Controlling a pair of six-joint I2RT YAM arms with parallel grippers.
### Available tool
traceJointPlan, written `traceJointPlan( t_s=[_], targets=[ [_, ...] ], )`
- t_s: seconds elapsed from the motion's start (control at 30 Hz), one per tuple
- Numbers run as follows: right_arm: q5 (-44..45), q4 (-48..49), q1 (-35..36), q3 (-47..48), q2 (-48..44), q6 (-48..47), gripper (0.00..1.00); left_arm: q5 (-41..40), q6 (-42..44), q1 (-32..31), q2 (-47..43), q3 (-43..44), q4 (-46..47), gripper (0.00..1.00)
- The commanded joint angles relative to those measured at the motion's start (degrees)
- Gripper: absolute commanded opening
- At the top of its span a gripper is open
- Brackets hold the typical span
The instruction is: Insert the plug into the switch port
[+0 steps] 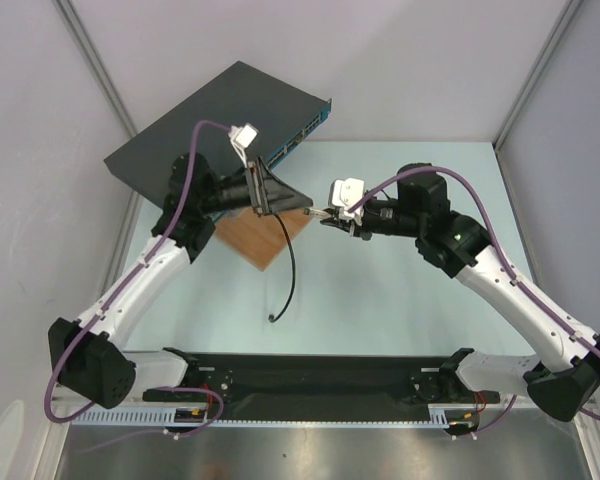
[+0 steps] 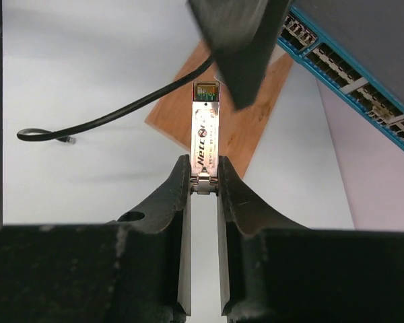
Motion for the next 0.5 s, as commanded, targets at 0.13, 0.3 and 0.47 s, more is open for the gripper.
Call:
traceJointPlan(
  t_s=[0.13,0.3,0.47],
  targets=[
    [2.76,2.56,-2.09,4.99,5.9,8.95,0.0,-0.75,17.83,8.74,-5.66,16.41,-12.36,0.86],
    [6.45,0.18,-2.0,9.3,10.74,10.1,0.0,-1.72,18.28,20.34,-9.71,16.69,-15.8,0.88],
    [9.87,-1.23,-1.91,14.22,16.89,14.76,0.0,-2.95,13.37,38.0,-17.0,9.76,-14.84,0.88]
  ],
)
